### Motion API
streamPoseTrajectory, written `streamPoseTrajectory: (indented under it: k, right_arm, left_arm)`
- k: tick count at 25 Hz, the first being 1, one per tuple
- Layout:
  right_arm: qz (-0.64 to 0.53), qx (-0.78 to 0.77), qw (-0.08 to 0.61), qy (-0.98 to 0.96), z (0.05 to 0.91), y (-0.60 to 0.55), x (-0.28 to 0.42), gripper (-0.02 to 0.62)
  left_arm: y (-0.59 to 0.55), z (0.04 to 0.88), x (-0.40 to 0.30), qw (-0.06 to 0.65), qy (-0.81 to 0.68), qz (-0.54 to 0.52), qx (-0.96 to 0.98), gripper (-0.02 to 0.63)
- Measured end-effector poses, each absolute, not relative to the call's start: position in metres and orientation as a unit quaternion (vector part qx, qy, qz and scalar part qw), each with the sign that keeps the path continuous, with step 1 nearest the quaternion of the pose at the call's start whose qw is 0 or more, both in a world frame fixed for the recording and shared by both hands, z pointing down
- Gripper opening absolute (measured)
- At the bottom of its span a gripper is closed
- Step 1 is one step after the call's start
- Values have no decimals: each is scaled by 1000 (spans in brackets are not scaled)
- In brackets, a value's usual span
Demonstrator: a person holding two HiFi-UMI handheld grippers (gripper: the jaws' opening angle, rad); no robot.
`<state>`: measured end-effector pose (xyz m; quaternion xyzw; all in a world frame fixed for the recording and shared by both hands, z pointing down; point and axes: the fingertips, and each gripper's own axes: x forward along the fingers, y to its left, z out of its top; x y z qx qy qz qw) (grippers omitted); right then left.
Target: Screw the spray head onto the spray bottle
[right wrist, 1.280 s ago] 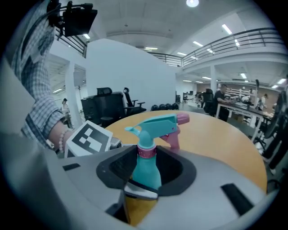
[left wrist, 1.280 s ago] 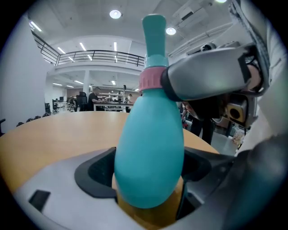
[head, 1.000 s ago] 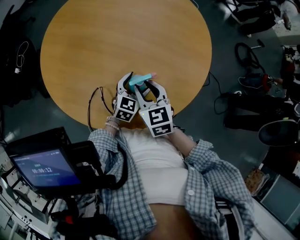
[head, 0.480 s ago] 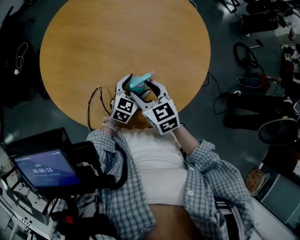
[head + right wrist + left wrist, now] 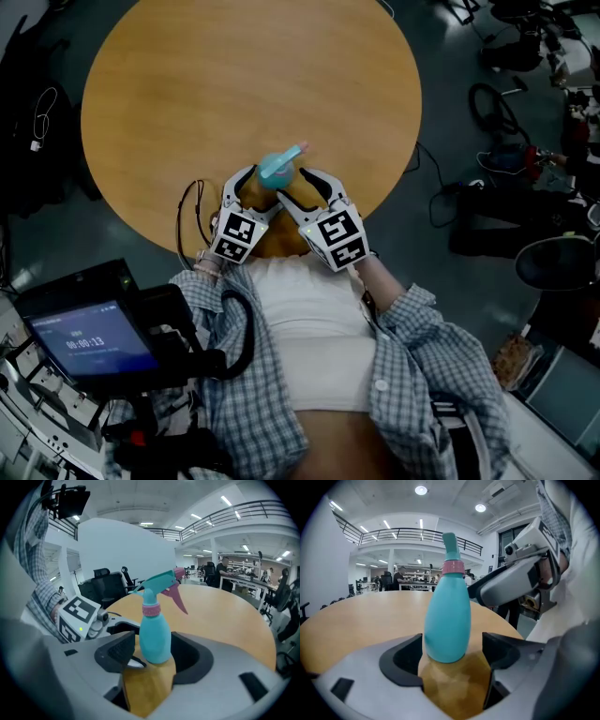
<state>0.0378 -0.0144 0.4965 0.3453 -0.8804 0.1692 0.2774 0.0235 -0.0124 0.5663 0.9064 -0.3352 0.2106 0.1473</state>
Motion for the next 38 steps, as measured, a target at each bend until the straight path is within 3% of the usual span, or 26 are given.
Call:
streamPoseTrajectory:
  k: [2,3,4,6,7,15,38]
  right_arm:
    - [155,355,299,-872,504,-11,49,230]
    - [149,364,305,-867,507,-11,56,218]
    - [143,374,307,-863,509,-12,62,166]
    - [130,387,298,-863,509,-14,70,23]
    - [123,388,289,-866,508,-15,71,-5]
    - [144,406,239,-870,497,5,88,-6]
    - [156,404,253,-865,511,4,90,-6]
  left_arm:
    - [-6,570,16,145,-341,218,903,408]
    - [-5,570,12,141,-348,221,900,324]
    - [-5,569,7,137,-356,224,897,220]
    - [-7,567,-1,133,-370,223,892,109]
    - [-8,565,-4,132,-376,220,891,3]
    - [18,524,-13,112,-393,202,890,3]
    - [23,530,-32,128,-426,197,873,3]
